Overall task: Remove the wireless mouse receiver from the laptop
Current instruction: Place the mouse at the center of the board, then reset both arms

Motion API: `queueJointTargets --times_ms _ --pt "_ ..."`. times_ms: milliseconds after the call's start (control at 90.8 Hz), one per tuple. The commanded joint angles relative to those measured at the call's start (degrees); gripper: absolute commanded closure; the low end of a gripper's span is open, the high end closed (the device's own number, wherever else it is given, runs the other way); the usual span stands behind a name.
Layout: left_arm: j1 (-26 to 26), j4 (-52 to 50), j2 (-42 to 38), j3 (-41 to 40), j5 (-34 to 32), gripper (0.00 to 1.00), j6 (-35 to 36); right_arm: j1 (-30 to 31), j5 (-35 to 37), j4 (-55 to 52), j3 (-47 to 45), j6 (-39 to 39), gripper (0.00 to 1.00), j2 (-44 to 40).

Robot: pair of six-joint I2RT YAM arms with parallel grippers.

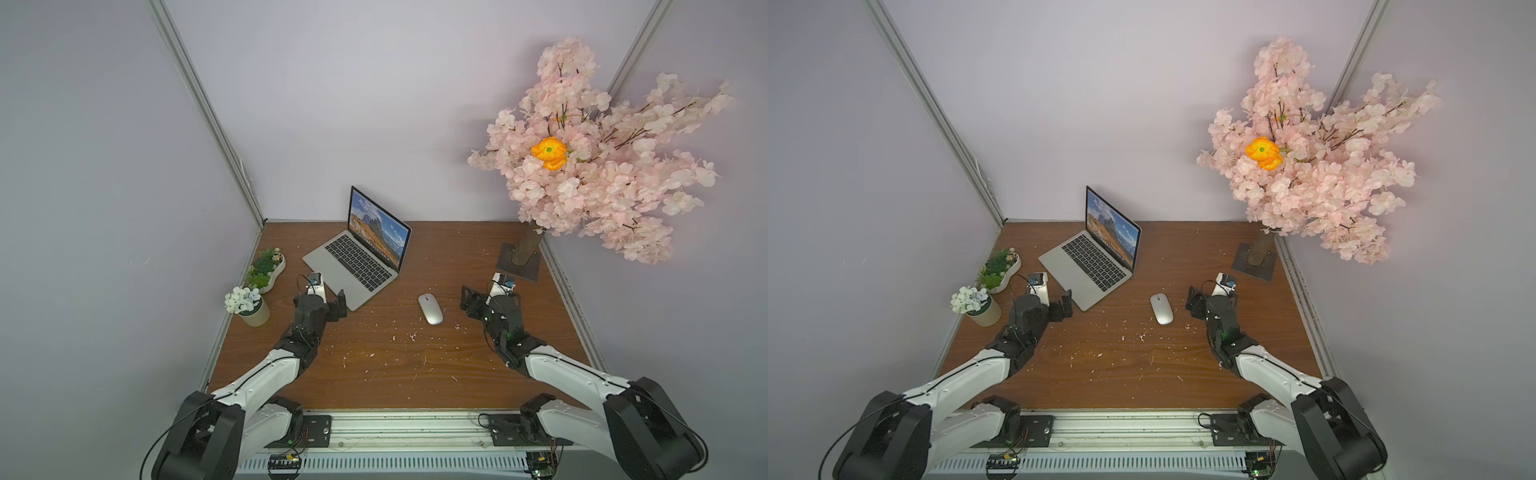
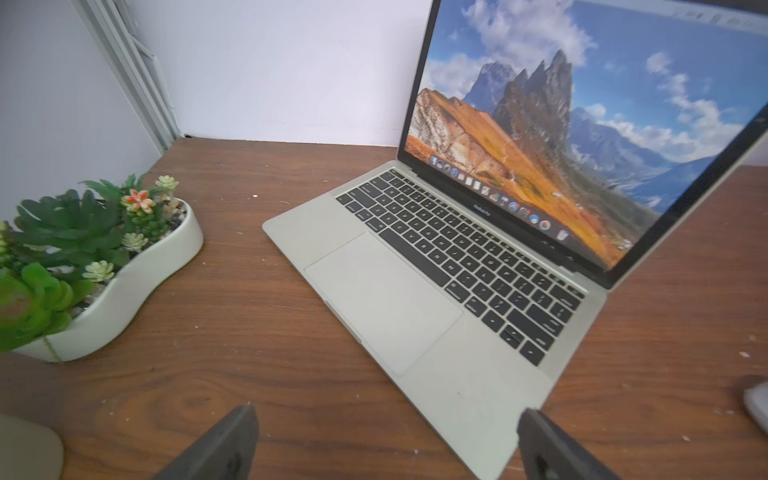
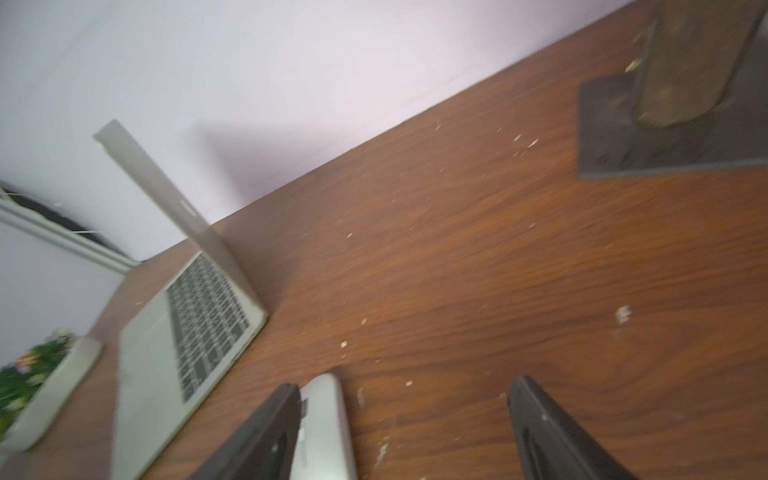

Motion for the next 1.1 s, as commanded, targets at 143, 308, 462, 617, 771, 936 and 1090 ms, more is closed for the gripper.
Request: queueJointTargets --times_ms 143,308,462,617,771,936,1090 --pt "5.53 21.60 8.39 -4.87 2.63 0.00 7.50 -3.67 10.29 20.64 -12.04 -8.53 0.23 -4.96" --pt "9.38 27.00 13.10 -4.24 7.45 0.01 6.43 -5.64 10.85 17.54 -10.36 -7.06 0.25 -6.34" --pt "11.87 26.31 15.85 -1.78 9.68 0.00 6.82 -7.39 10.74 16.20 -8.67 -15.28 0.24 -10.15" --pt "12.30 31.13 15.62 -3.96 10.14 0.00 9.31 -10.51 8.54 18.32 -10.09 -27.69 0.21 -8.81" --pt "16.52 36.74 19.74 -4.36 13.64 0.01 6.68 -11.98 5.95 33.92 -16.58 -30.10 0.22 -3.48" --pt "16.67 42.64 22.45 -6.95 13.62 0.01 6.33 -14.32 2.26 46.68 -16.10 -32.82 0.20 5.60" --pt "16.66 46.54 22.99 -8.16 13.21 0.00 6.10 -15.73 -2.38 57.09 -14.24 -35.87 0.21 16.93"
